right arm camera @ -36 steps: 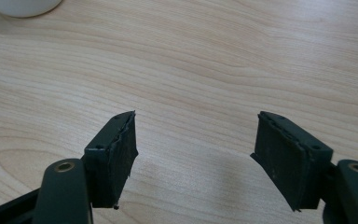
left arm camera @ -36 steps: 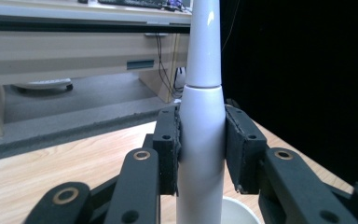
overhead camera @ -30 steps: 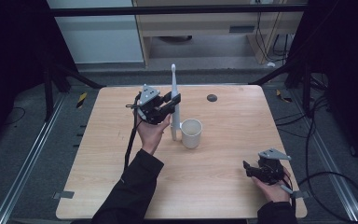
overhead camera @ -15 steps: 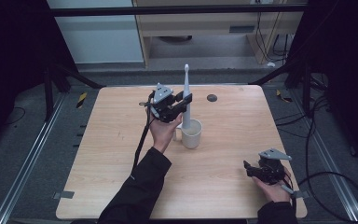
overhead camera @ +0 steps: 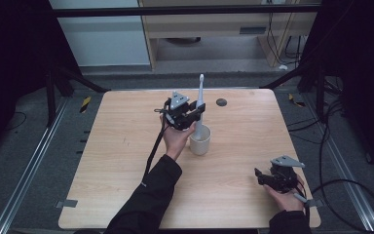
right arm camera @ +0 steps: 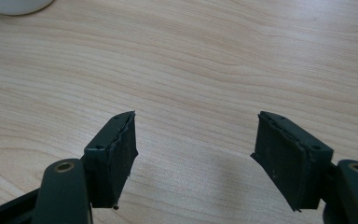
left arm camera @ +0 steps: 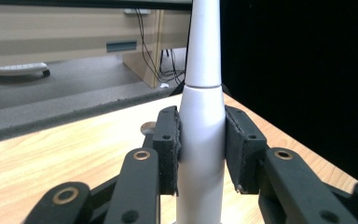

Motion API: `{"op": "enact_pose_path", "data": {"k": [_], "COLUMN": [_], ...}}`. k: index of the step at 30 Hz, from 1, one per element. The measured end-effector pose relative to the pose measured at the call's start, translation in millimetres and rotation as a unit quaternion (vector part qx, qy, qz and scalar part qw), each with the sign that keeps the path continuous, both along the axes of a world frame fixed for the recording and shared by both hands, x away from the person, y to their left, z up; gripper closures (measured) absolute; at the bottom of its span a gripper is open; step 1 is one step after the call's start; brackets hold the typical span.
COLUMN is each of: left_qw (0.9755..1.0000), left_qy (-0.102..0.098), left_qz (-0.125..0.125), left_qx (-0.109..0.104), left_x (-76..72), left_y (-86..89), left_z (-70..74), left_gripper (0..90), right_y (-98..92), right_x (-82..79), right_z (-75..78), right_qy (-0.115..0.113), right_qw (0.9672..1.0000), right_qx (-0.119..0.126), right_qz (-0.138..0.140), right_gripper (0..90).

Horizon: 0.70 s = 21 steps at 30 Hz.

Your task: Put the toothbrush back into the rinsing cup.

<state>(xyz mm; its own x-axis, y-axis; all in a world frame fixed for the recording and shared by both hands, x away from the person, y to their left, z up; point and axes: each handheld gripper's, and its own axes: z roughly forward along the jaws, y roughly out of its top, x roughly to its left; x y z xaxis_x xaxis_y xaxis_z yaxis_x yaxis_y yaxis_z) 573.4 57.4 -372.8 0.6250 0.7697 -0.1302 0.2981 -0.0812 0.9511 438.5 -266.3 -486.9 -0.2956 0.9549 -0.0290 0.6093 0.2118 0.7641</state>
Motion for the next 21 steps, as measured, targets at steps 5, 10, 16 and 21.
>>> {"op": "enact_pose_path", "data": {"k": [5,10,16,21], "left_qw": [0.9999,0.9997,0.9992,0.9987], "left_qy": [0.008,0.017,0.028,0.035], "left_qz": [-0.002,-0.005,-0.007,-0.009], "left_qx": [0.010,0.017,0.029,0.037], "left_x": [0.2,-0.7,-1.6,-2.1], "left_y": [-1.7,-3.3,-4.6,-5.4], "left_z": [-9.5,-16.6,-26.4,-32.6], "left_gripper": [66.9,66.9,66.9,66.9], "right_y": [-0.8,-0.4,0.1,0.3], "right_x": [0.4,0.5,0.9,0.9], "right_z": [-0.6,-0.9,-1.9,-1.8], "right_qy": [0.001,0.004,0.006,0.006], "right_qw": [1.0000,1.0000,1.0000,1.0000], "right_qx": [-0.003,-0.001,-0.002,-0.006], "right_qz": [0.000,0.001,0.001,0.002], "right_gripper": [29.5,29.5,29.5,29.4]}}
